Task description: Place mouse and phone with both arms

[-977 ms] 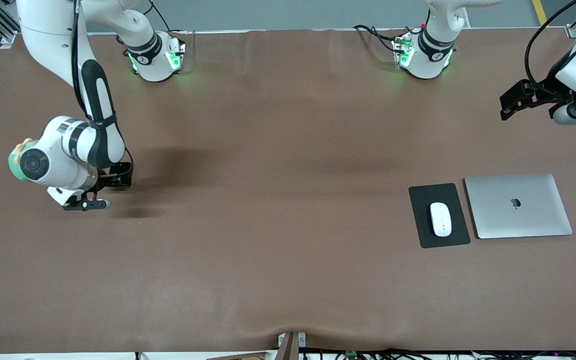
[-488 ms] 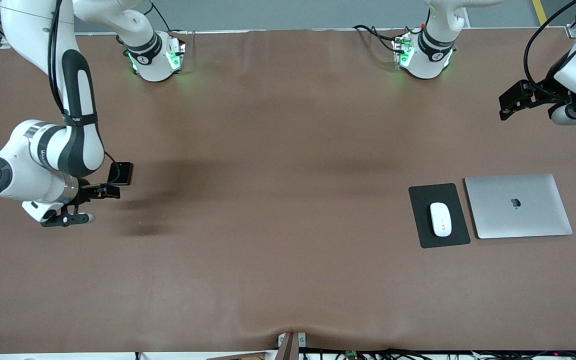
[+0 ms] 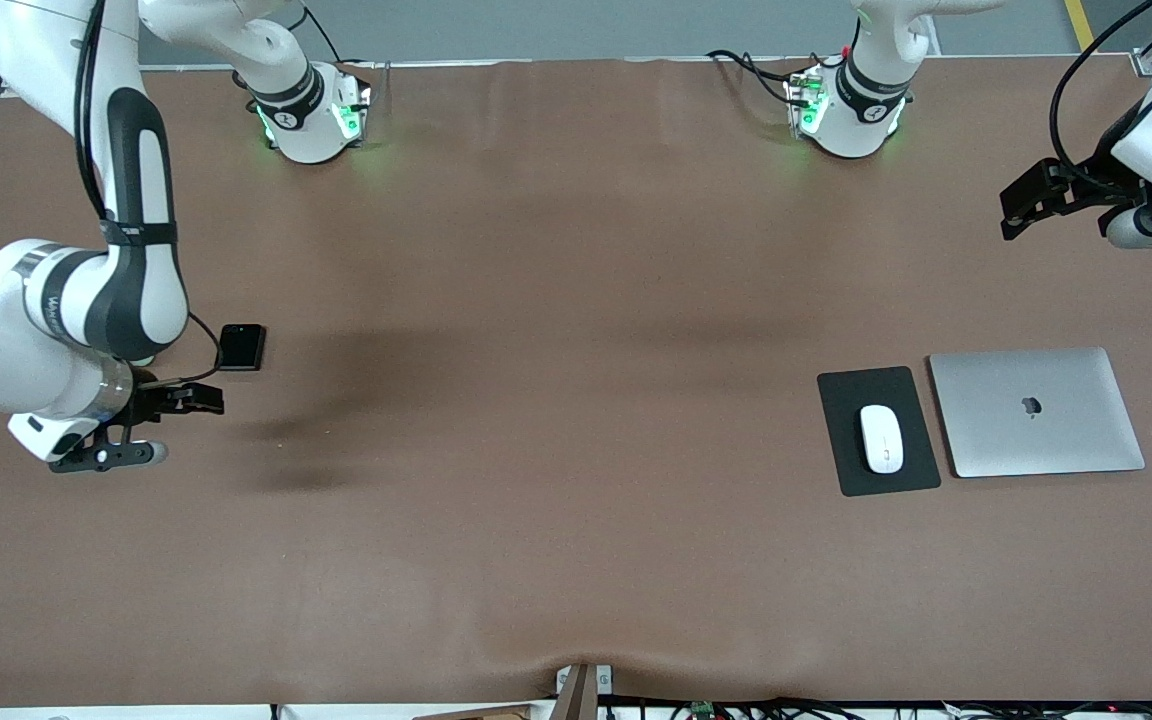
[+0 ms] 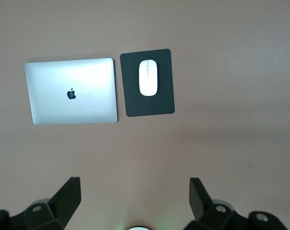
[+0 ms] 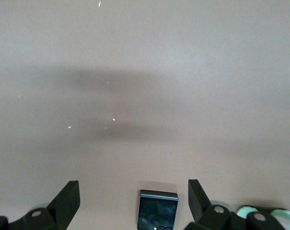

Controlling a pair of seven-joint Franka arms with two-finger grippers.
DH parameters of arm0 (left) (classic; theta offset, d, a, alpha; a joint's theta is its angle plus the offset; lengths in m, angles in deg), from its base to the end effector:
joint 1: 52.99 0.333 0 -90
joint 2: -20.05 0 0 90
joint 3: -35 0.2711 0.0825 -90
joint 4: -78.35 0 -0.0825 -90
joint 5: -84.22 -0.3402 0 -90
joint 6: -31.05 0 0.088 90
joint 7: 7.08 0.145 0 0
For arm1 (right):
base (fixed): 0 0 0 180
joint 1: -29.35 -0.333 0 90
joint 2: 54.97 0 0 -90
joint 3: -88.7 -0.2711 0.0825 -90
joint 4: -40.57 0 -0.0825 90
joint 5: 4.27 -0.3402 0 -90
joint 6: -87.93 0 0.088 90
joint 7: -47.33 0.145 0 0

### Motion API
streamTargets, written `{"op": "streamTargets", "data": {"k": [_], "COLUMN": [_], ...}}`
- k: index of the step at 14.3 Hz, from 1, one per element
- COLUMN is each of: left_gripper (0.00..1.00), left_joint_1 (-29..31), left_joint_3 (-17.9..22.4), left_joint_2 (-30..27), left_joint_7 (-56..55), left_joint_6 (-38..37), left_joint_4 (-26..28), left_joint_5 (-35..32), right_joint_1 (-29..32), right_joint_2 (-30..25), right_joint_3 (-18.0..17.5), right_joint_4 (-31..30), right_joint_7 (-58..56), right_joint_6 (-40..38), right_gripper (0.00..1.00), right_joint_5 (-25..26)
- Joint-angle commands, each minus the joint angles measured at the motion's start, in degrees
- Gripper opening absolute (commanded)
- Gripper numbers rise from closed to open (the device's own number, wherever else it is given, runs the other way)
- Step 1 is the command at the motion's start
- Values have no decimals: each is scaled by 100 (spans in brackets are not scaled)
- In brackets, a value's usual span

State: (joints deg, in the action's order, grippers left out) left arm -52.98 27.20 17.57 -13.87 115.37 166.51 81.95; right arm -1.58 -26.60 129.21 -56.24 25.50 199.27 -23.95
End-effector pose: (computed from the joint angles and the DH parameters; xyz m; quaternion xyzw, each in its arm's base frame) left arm 0.4845 -0.0615 0.5682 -0.9996 0.0069 0.0091 0.0240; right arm 0.5865 -0.0361 0.2990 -0.9970 -0.0553 0.0533 0.0123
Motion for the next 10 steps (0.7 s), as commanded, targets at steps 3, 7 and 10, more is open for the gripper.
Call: {"op": "streamTargets", "data": {"k": [3, 7, 10], "left_gripper": [100, 100, 100], "left_joint_1": [34, 34, 61], "left_joint_3": [-12, -3, 50], "left_joint_2": [-218, -174, -121], "left_joint_7": [38, 2, -6], "left_joint_6": [-20, 23, 76], "left_joint_4": [61, 44, 52], "left_joint_5": [104, 191, 253], "right_joint_1": [753, 1711, 1898], "right_joint_2": [362, 354, 284], "right_joint_3": [-113, -798, -808], "right_joint_4": [1453, 2332, 2589], "right_joint_7": [-33, -24, -33], "right_joint_6": [-1025, -1580, -1633], "right_gripper": [100, 100, 100], "right_joint_5": [18, 61, 61]}}
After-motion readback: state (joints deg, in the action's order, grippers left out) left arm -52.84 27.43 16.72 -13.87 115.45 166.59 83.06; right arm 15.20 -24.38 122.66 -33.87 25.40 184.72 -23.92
